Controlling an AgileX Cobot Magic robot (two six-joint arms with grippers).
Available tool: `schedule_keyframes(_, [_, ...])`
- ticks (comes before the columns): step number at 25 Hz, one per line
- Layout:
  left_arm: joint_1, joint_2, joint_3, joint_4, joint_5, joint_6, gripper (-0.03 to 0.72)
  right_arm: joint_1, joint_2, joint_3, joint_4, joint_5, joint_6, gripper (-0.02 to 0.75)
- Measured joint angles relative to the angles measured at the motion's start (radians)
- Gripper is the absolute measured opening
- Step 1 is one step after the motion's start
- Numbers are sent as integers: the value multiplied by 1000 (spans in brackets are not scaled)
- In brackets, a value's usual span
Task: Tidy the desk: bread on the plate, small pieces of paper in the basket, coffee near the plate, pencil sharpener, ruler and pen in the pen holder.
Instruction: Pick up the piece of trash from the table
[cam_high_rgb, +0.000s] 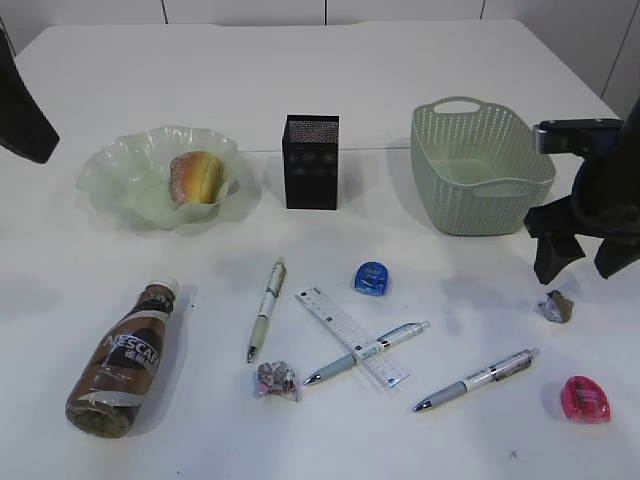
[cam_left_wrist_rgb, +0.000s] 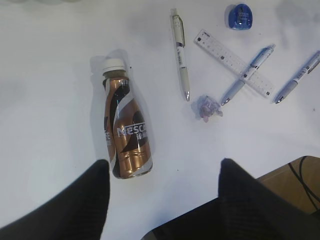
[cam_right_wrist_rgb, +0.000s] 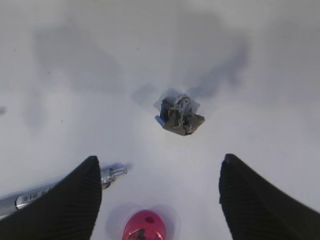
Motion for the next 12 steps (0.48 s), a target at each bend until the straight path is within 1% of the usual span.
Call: schedule_keyframes(12, [0,0,0,-4,0,-2,474,0,96,-15,-39,-8,2,568])
